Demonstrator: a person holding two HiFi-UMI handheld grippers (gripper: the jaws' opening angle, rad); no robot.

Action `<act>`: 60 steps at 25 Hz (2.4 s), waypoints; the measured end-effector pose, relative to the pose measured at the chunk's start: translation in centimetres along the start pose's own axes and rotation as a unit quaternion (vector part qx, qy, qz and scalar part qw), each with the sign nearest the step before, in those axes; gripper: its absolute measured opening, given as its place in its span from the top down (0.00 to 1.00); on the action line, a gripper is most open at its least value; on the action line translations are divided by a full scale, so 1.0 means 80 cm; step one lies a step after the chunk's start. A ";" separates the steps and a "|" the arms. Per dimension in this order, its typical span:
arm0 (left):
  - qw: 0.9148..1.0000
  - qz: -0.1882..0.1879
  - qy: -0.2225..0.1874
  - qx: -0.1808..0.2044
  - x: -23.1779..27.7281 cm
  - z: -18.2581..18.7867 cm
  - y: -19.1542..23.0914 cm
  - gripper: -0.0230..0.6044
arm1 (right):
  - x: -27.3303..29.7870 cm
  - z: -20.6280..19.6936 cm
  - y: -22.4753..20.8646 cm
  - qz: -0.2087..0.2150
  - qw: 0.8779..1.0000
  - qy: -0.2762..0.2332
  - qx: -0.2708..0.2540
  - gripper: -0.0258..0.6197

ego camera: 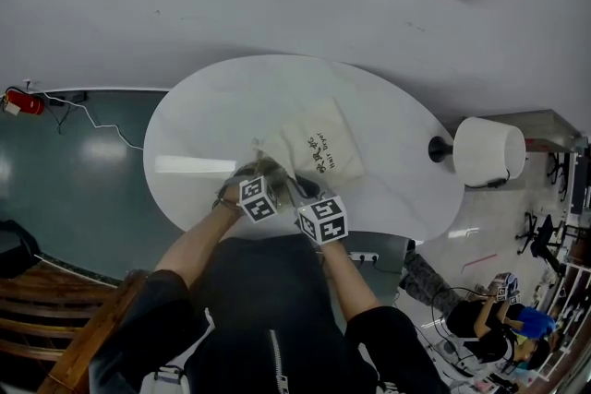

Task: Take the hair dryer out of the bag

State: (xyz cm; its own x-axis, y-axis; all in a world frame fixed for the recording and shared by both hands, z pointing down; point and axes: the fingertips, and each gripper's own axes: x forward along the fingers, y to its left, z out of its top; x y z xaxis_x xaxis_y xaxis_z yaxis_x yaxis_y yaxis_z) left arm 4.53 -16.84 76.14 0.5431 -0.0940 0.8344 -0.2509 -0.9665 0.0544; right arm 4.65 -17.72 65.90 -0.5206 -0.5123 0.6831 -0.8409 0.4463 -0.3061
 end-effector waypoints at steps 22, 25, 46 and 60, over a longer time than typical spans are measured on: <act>0.999 0.012 -0.017 -0.050 -0.050 -0.027 -0.002 0.61 | 0.010 0.006 0.004 -0.007 1.000 0.003 -0.011 0.90; 0.999 0.012 -0.012 -0.048 -0.058 -0.035 -0.004 0.61 | 0.012 0.005 0.004 -0.009 1.000 0.004 -0.010 0.90; 0.997 0.036 -0.007 -0.066 -0.099 -0.086 -0.030 0.61 | 0.023 -0.010 0.008 -0.015 1.000 0.015 -0.003 0.90; 0.993 0.065 -0.007 -0.103 -0.131 -0.131 -0.044 0.61 | 0.040 -0.029 0.013 -0.008 0.999 0.039 0.001 0.81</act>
State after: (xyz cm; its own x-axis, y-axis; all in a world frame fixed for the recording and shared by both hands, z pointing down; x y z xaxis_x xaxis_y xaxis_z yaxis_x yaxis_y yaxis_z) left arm -8.67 -9.93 72.97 0.5060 -0.2186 0.8344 -0.4773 -0.8767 0.0597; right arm 2.47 -17.15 69.30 -0.4932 -0.4609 0.7377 -0.8498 0.4365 -0.2954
